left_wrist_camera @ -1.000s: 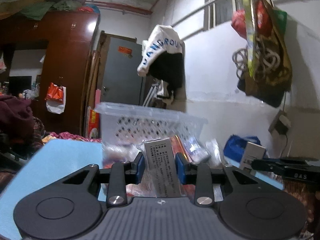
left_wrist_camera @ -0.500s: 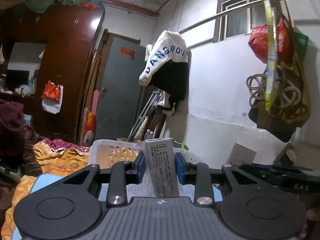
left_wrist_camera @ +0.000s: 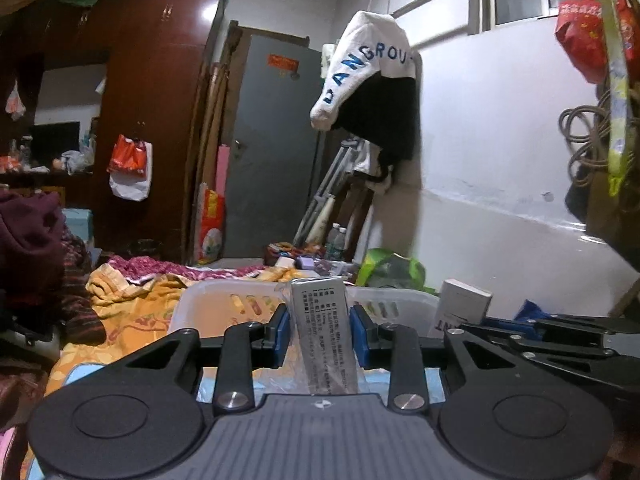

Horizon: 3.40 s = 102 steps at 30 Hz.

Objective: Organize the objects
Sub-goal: 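Lift both boxes over the white basket and open both tools to release, then grasp the pink-and-white tissue box with the left tool while the right tool grasps a clear plastic bag, then carry the tissue box and bag over the basket and open both tools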

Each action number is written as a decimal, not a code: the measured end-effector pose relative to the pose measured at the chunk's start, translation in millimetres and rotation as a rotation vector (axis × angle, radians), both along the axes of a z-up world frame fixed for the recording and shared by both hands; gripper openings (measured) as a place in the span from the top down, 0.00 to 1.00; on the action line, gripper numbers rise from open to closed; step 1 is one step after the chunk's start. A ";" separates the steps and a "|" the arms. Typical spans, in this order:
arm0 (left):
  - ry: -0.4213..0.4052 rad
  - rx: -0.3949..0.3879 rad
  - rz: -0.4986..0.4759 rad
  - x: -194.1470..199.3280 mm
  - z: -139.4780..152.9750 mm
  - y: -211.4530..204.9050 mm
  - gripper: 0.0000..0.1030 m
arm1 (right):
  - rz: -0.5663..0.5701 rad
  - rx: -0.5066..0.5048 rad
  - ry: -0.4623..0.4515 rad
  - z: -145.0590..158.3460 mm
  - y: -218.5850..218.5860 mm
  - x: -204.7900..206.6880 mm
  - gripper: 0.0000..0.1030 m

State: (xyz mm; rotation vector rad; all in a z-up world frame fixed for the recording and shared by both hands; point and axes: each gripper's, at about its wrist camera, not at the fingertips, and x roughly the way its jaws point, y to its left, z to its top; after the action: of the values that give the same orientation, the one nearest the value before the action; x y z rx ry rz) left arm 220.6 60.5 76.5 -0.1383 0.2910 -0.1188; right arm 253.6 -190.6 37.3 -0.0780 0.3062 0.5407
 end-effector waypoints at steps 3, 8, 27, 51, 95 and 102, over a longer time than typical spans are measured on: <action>0.016 0.030 0.044 5.9 -5.4 1.3 0.30 | 0.001 0.038 0.010 1.4 -6.0 0.6 0.32; -0.011 0.068 0.063 -10.6 -7.2 4.2 0.22 | -0.015 0.079 -0.083 5.2 -20.1 -27.5 0.00; -0.011 0.082 -0.083 -174.1 -109.3 8.3 0.00 | 0.031 0.055 -0.079 -114.5 -53.9 -156.7 0.00; 0.031 0.191 -0.070 -194.5 -122.6 -6.4 0.28 | 0.064 0.002 -0.048 -123.5 -48.8 -177.7 0.35; -0.091 0.025 -0.017 -64.5 24.2 25.3 0.28 | -0.013 0.007 -0.206 26.6 -13.8 -44.6 0.35; 0.063 0.036 0.022 4.4 18.0 21.1 0.28 | -0.057 -0.030 -0.032 10.2 8.8 27.4 0.36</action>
State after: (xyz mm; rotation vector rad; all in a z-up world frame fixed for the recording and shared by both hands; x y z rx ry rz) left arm 225.0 81.6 94.4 -0.1093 0.3539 -0.0879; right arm 280.9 -181.8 47.5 -0.1066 0.2847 0.4783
